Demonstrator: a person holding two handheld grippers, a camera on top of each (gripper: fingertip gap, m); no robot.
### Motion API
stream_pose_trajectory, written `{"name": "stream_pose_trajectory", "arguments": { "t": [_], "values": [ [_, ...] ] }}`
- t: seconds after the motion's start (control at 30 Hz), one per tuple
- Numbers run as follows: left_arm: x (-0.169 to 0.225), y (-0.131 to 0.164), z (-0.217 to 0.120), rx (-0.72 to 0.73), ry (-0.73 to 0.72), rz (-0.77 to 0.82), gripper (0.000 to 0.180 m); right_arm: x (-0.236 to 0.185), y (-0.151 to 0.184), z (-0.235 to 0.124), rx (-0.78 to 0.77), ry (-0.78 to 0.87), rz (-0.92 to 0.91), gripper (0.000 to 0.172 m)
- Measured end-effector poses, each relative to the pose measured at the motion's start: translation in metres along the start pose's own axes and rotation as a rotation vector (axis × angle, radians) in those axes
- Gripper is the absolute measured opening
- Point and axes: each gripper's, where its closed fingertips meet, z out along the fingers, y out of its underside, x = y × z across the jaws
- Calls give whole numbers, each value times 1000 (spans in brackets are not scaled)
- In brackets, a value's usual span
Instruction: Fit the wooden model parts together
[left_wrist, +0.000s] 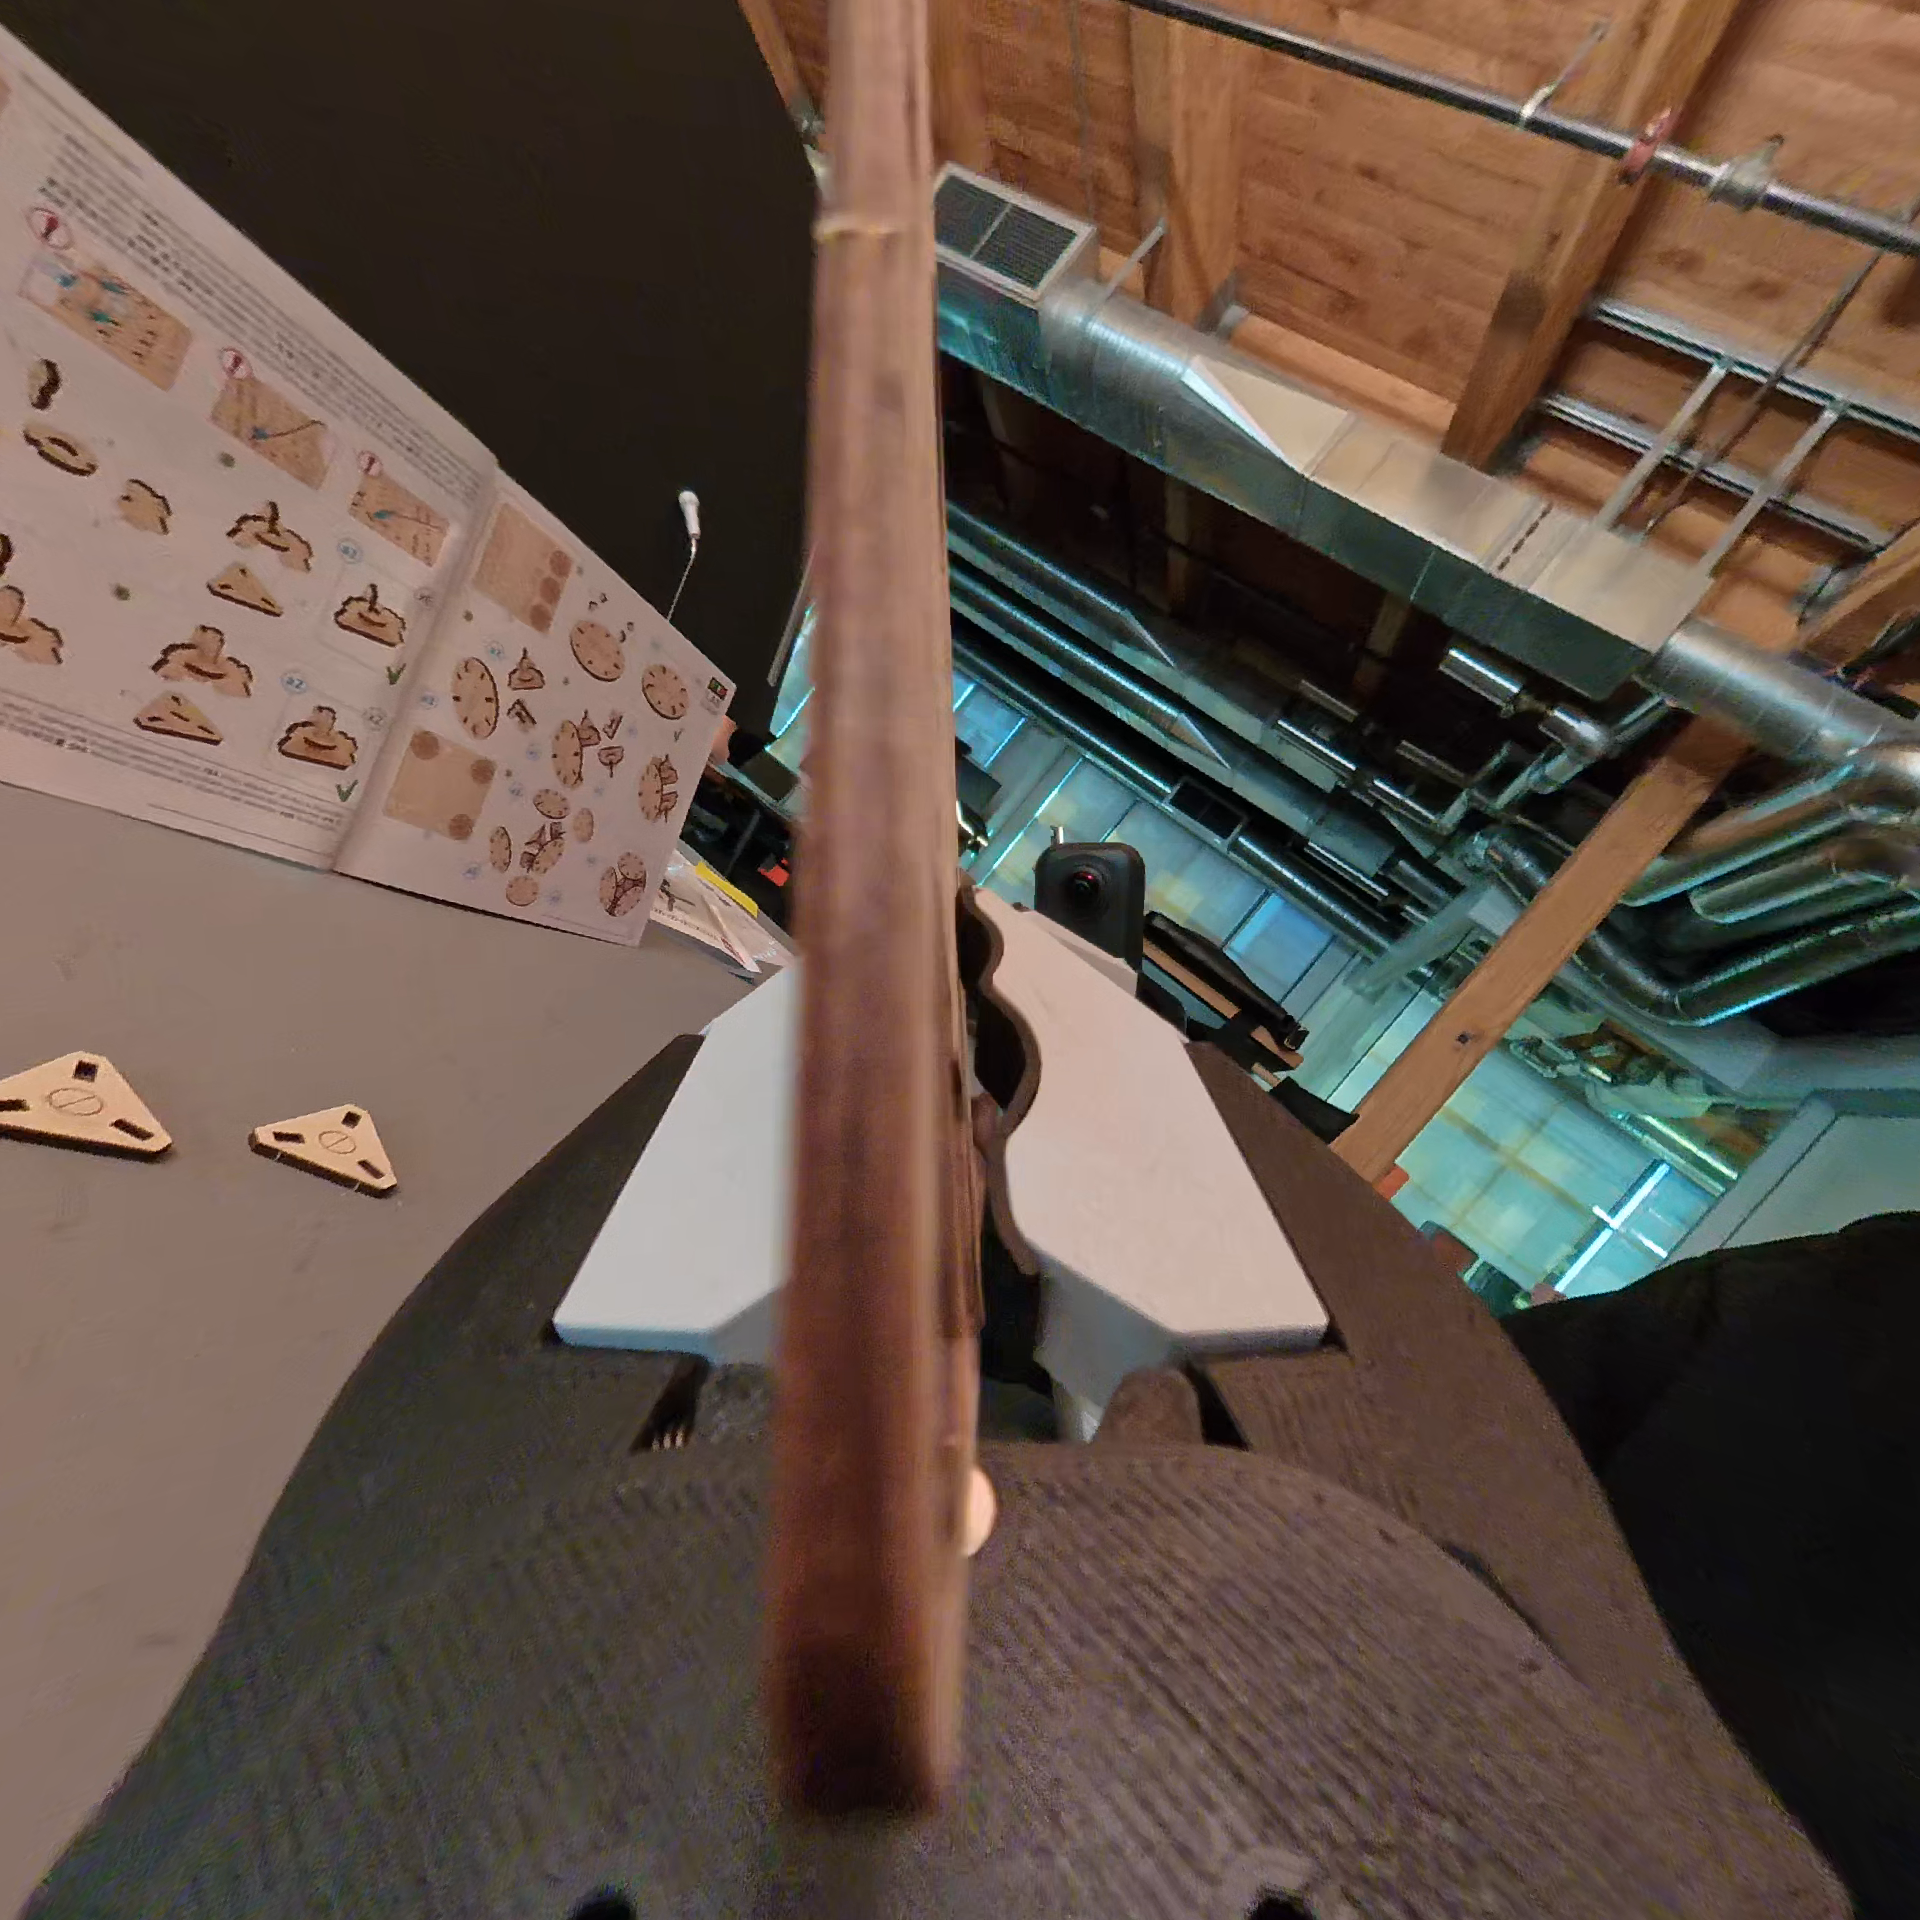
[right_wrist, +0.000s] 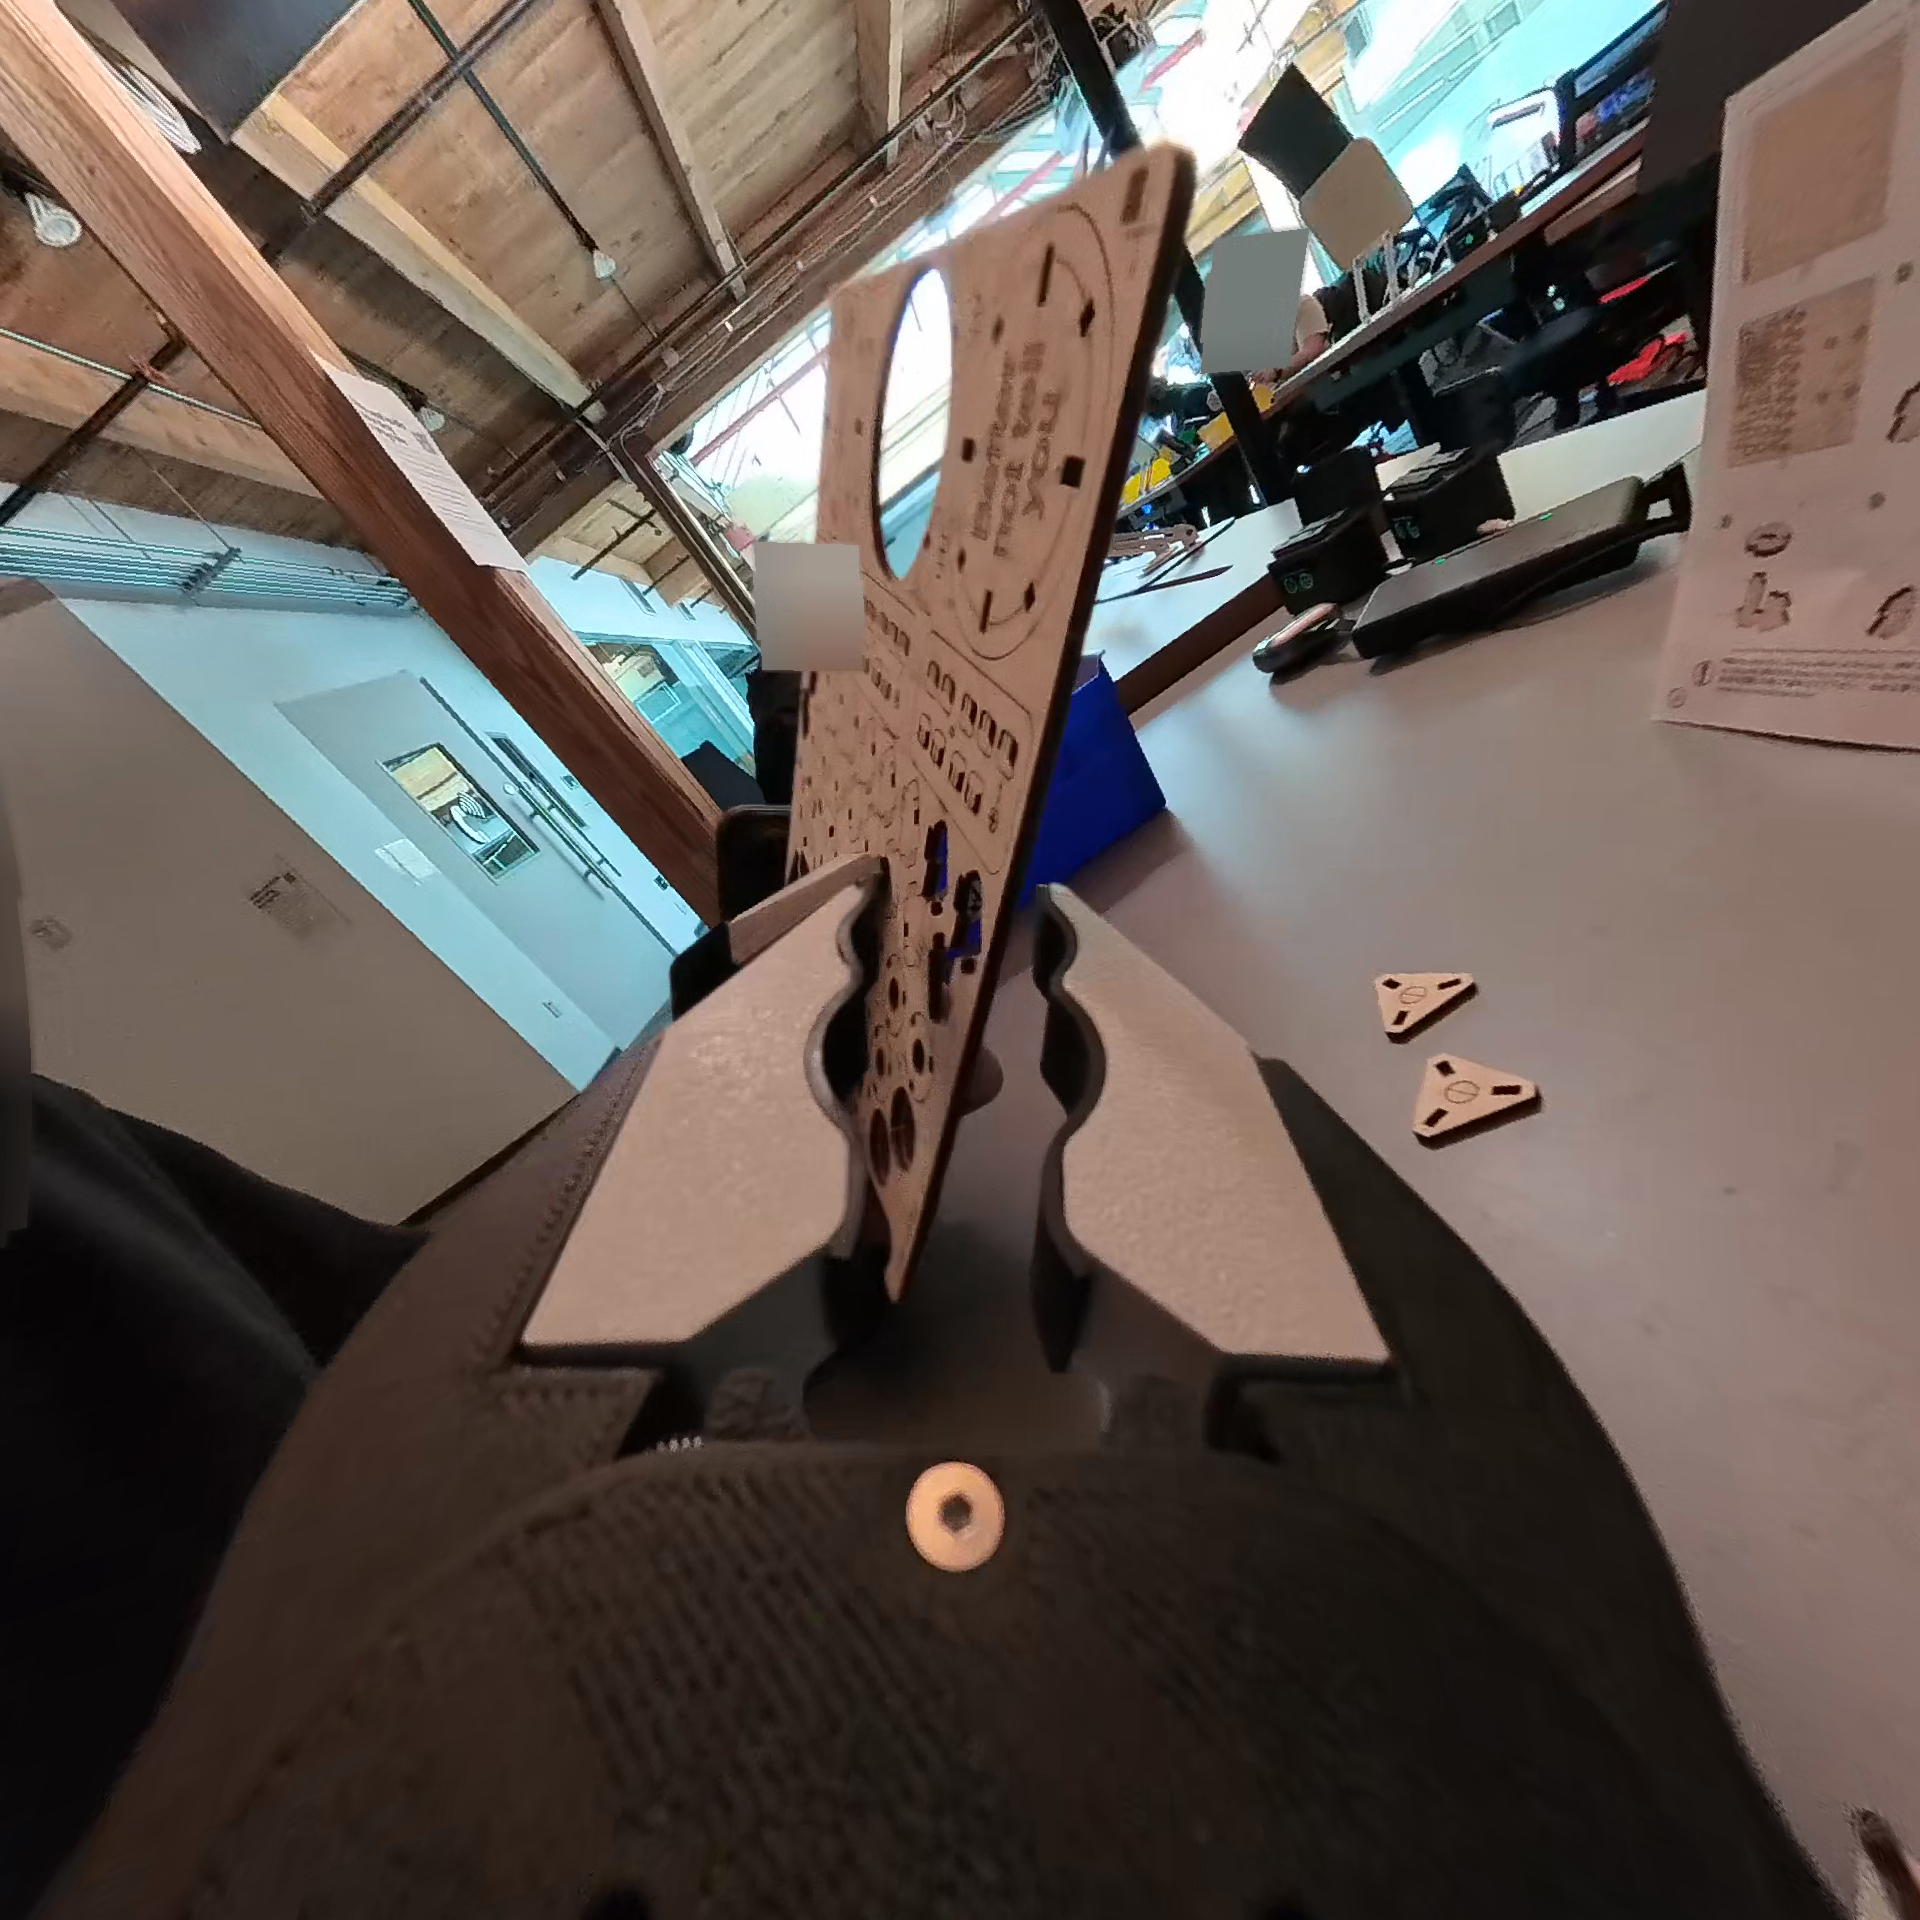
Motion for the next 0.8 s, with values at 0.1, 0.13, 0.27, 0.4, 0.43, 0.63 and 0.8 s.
{"name": "stream_pose_trajectory", "arguments": {
  "t": [0.1, 0.13, 0.27, 0.4, 0.43, 0.63, 0.8],
  "values": [
    [1, 0, 0, 4, 8, -13, 0, 0, 0, -2, -21, -19, 7, 16],
    [1, 1, 0, 0, 10, -11, 0, 0, 2, -2, -37, -26, 14, 17],
    [4, 4, 2, -11, 14, 4, 0, -7, 10, 1, -79, -56, 20, 7],
    [2, 10, 5, -31, -5, -6, 21, -13, 5, -2, -73, -96, 43, 3],
    [5, 14, 7, -55, 4, 2, 18, -12, 5, -2, -73, -90, 44, 3],
    [5, 17, 7, -83, -14, 72, 0, -8, 8, -3, -98, -116, 60, 3],
    [5, 19, 8, -93, -44, 124, 0, -2, 9, -2, -105, -60, -11, 10]
  ]
}}
